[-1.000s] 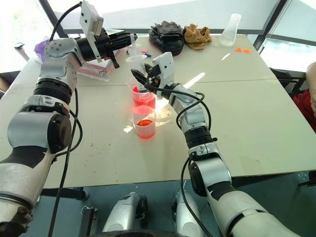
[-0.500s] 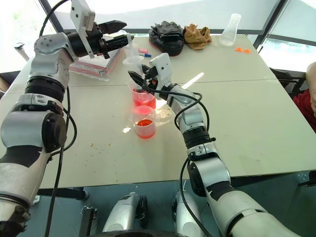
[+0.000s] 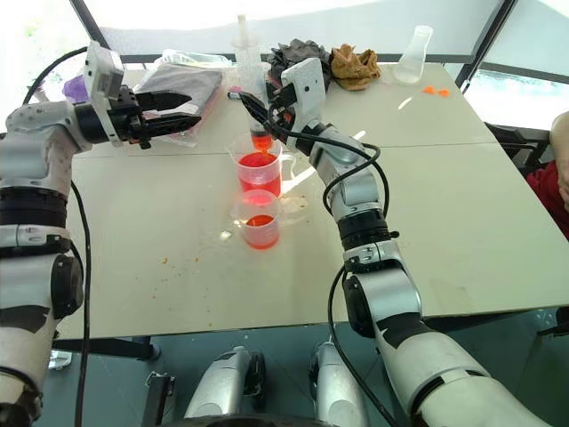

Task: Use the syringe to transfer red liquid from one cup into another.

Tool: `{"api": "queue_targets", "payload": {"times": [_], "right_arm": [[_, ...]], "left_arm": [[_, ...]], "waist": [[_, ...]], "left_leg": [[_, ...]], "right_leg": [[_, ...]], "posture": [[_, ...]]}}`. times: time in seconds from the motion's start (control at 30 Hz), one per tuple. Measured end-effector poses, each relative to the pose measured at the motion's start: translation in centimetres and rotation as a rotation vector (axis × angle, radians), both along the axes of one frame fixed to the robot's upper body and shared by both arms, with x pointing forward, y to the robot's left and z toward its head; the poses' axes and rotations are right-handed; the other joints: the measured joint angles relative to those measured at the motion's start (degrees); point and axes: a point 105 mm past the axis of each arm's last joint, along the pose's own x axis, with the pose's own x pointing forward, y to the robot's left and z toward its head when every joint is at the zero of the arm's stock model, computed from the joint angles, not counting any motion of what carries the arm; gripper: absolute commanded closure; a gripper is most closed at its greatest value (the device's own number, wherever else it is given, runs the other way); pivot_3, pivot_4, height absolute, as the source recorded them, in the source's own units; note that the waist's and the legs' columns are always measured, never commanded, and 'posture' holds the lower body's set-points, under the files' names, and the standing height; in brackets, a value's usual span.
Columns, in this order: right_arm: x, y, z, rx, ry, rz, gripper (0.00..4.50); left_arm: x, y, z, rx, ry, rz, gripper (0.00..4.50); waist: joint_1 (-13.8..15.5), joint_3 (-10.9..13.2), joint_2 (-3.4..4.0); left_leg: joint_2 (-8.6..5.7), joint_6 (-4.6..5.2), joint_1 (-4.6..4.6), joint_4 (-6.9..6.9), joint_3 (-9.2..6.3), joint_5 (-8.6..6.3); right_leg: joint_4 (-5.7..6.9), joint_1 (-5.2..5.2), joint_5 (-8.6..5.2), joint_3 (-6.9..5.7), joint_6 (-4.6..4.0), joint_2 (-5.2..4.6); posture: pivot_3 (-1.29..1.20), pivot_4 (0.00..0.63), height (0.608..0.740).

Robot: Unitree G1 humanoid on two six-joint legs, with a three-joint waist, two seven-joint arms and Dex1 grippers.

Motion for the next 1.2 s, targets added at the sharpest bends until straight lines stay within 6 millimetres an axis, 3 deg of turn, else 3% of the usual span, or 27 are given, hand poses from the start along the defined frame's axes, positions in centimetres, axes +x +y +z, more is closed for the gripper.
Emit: {"api": "queue_targets", "payload": {"times": [0.23, 0.43, 0.53, 0.7, 0.9, 1.03, 1.2], "right_arm": [[-0.5, 0.1, 0.8, 0.04, 0.032, 0.031, 3.01], [-4.6, -1.7, 6.6, 0.119, -0.026, 0.095, 3.01], [-6.9, -2.6, 7.6, 0.139, -0.026, 0.113, 3.01], [-9.0, -2.3, 4.3, 0.144, 0.154, 0.147, 3.01], [-9.2, -1.5, 1.9, 0.137, 0.21, 0.116, 3.01], [-8.6, -1.2, -0.5, 0.108, 0.255, 0.088, 3.01], [-8.3, -1.2, -1.4, 0.085, 0.238, 0.074, 3.01]], "left_arm": [[-1.3, 0.9, 0.0, -0.088, 0.017, 0.05, 1.95], [-3.2, 0.8, -0.7, -0.093, 0.029, 0.068, 1.95], [-3.9, 0.6, -0.9, -0.098, 0.04, 0.072, 1.95], [-4.3, 0.4, -0.2, -0.109, 0.02, 0.08, 1.95], [-3.8, -0.6, 0.3, -0.122, 0.025, 0.044, 1.95], [-3.5, -1.5, 3.7, -0.157, -0.039, -0.023, 1.95], [-3.5, -3.5, 8.3, -0.182, -0.158, -0.149, 1.95]], "waist": [[-0.03, 0.0, 0.0], [0.18, -0.01, -0.01], [0.21, -0.04, -0.06], [0.2, -0.04, -0.07], [0.27, -0.05, -0.08], [0.42, -0.05, -0.1], [0.27, -0.05, -0.1]], "left_leg": [[0.02, -0.03, 0.01, 0.0, -0.02, 0.02], [0.04, -0.04, 0.0, 0.0, -0.08, 0.02], [0.04, 0.09, 0.04, 0.0, -0.12, -0.06], [0.02, 0.17, 0.18, 0.0, -0.1, -0.11], [-0.01, 0.16, 0.34, -0.01, -0.11, -0.1], [-0.04, 0.17, 0.33, 0.0, -0.11, -0.1], [-0.1, 0.17, 0.34, 0.0, -0.08, -0.1]], "right_leg": [[0.03, 0.0, 0.0, 0.0, 0.0, 0.0], [0.03, 0.0, 0.0, 0.01, 0.0, -0.02], [0.04, 0.04, 0.0, 0.0, -0.01, -0.02], [0.04, 0.08, -0.01, 0.02, -0.03, -0.03], [0.04, 0.22, 0.0, 0.02, -0.05, 0.01], [-0.01, 0.25, 0.0, 0.02, -0.05, 0.0], [0.0, 0.25, -0.01, 0.02, -0.04, 0.02]], "posture": [[0.0, 0.15, 0.74], [0.0, 0.15, 0.74], [0.0, 0.15, 0.74], [0.0, 0.15, 0.74], [0.0, 0.15, 0.74], [0.0, 0.15, 0.74], [0.0, 0.15, 0.74]]}}
